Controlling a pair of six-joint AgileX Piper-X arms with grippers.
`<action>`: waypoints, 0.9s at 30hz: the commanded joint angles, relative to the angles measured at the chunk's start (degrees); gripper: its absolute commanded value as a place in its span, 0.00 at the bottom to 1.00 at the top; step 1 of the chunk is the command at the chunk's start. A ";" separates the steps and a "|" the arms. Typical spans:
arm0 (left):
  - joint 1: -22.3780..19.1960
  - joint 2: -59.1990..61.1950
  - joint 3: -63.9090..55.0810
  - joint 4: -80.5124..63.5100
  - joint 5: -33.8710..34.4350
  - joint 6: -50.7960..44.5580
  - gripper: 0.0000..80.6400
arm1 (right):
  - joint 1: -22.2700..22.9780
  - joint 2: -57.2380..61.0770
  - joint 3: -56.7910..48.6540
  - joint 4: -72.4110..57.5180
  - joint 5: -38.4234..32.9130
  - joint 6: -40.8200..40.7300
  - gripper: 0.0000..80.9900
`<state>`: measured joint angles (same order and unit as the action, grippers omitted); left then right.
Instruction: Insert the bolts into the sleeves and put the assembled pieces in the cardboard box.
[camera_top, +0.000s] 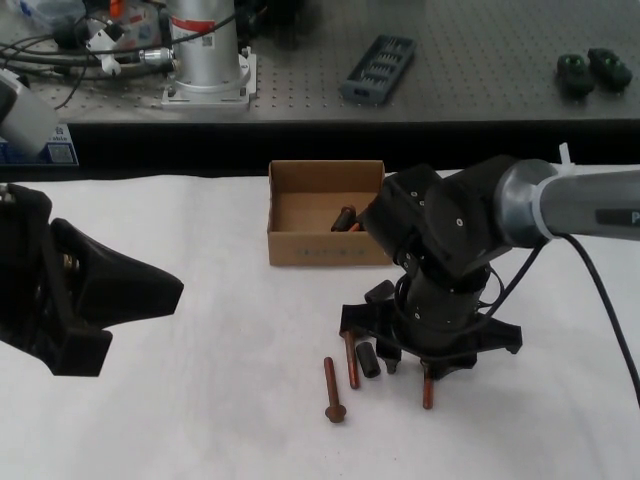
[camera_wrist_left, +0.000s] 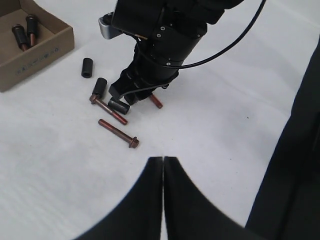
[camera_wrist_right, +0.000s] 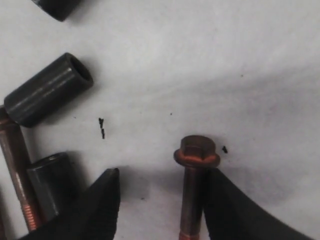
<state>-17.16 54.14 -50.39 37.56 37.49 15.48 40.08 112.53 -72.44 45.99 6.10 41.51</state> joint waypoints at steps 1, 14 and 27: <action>0.06 -0.01 -0.11 -0.03 0.07 0.10 0.01 | 0.06 0.84 -0.27 -0.34 -0.42 0.28 0.36; 0.06 -0.01 -0.11 -0.02 -0.03 0.17 0.01 | 0.06 0.84 -0.27 -0.09 -1.26 -2.93 0.03; -0.48 4.20 -0.11 -3.27 -6.42 -2.23 0.01 | 0.06 -11.66 -0.38 9.64 -1.50 -24.64 0.03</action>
<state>-17.16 56.65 -50.39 36.14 31.93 14.98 40.08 103.23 -72.67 54.42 4.87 19.36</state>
